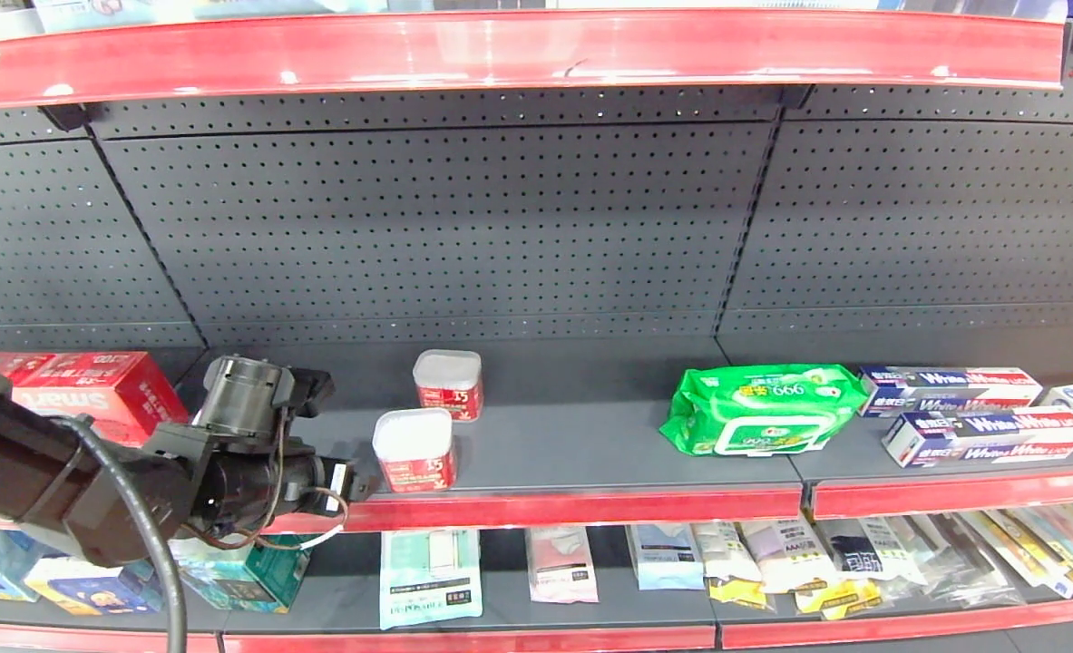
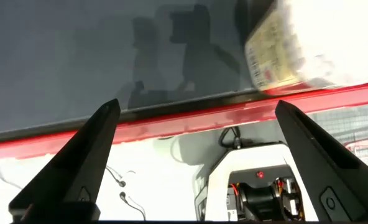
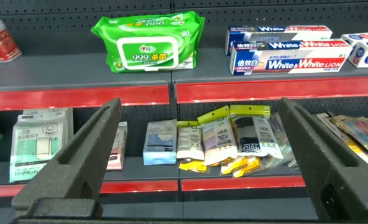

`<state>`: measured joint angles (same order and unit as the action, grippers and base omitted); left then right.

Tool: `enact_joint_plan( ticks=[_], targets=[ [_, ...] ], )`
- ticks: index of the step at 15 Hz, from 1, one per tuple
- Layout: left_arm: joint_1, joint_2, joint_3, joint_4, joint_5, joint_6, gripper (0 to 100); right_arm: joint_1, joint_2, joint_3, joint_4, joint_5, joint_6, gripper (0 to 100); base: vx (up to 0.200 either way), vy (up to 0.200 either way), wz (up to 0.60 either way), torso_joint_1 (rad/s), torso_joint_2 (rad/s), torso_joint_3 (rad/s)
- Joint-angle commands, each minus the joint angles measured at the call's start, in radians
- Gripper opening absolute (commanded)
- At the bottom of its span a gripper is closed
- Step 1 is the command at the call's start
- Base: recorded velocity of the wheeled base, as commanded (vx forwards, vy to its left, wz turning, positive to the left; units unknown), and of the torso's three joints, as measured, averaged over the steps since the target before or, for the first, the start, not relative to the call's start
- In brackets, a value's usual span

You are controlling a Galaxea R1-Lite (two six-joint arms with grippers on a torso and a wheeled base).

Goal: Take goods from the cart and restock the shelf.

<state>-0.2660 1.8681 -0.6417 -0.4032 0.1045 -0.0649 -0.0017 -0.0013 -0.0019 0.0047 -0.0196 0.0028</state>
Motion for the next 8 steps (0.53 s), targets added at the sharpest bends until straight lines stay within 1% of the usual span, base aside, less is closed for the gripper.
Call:
enact_joint_plan(
  ticks=[1, 8],
  targets=[
    [-0.018, 0.025, -0.01, 0.0, -0.002, -0.001, 100, 0.0, 0.001, 0.0, 0.0, 0.001, 0.0, 100, 0.0, 0.0, 0.0, 0.0, 0.0, 0.0],
    [-0.03, 0.062, -0.064, 0.0, 0.001, 0.0, 100, 0.0, 0.001, 0.0, 0.0, 0.0, 0.0, 100, 0.0, 0.0, 0.0, 0.0, 0.0, 0.0]
  ],
)
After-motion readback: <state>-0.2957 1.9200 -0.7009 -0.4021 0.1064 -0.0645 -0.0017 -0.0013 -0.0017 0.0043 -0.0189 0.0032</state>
